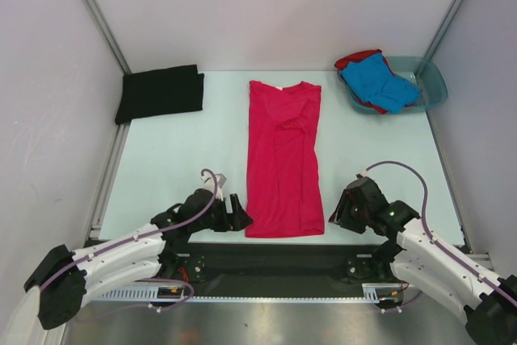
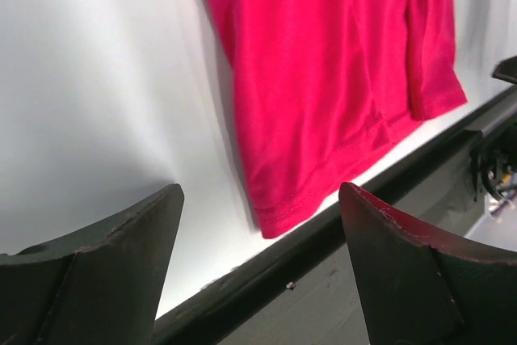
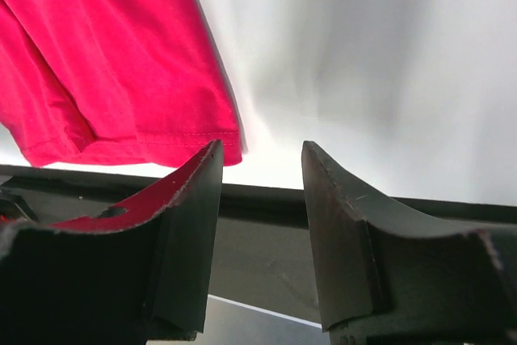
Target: Fold and stack the t-shirts
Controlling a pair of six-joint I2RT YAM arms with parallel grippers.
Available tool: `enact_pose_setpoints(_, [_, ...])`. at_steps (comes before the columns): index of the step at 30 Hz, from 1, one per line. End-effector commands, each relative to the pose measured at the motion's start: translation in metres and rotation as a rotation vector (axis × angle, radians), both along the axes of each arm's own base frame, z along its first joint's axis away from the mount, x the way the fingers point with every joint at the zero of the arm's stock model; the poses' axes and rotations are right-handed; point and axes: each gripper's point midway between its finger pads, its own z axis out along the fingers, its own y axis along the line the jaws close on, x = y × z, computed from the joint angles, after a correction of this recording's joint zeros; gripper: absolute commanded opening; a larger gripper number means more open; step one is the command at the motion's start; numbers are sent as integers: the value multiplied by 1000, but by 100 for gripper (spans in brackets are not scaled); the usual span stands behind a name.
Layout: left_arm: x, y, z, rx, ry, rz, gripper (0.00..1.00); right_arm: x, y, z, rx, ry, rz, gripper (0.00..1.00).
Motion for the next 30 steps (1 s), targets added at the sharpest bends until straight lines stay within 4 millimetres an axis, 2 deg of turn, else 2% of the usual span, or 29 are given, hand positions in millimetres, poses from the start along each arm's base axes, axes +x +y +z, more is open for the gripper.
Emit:
enact_pose_setpoints(1, [-6,34,-25,190,39,52,86,10,-7,13,-53,-40,-26,49])
enact_pose_setpoints(4, [-3,42,-21,234,22,75,86,13,-7,15,-67,-45,-34,48])
enact_pose_setpoints(8, [7,47,-7,273,-34,111,85,17,-1,23,-105,-80,-10,48])
enact_pose_setpoints(10, [10,49,0,285,-53,122,84,23,7,34,-104,-116,15,47])
enact_pose_setpoints(11, [17,49,11,286,-83,146,84,26,9,36,-130,-133,36,47])
enact_pose_setpoints(12, [19,48,19,284,-104,151,83,28,20,49,-121,-171,76,47])
enact_pose_setpoints(15, [29,48,38,294,-155,168,84,36,21,57,-201,-207,90,48])
enact_pose_setpoints(16, [29,49,40,308,-154,166,83,40,24,66,-216,-236,95,47])
enact_pose_setpoints(18, [33,46,54,302,-178,175,82,41,25,68,-259,-242,110,47])
enact_pose_setpoints(19, [32,47,59,306,-187,175,82,44,30,82,-279,-294,114,47])
enact_pose_setpoints(23, [41,42,107,262,-281,197,82,50,39,114,-339,-404,133,48])
enact_pose_setpoints(26, [44,44,125,261,-307,206,83,53,41,120,-372,-410,142,49])
enact_pose_setpoints(30, [42,48,122,268,-310,207,84,50,38,109,-400,-383,137,48])
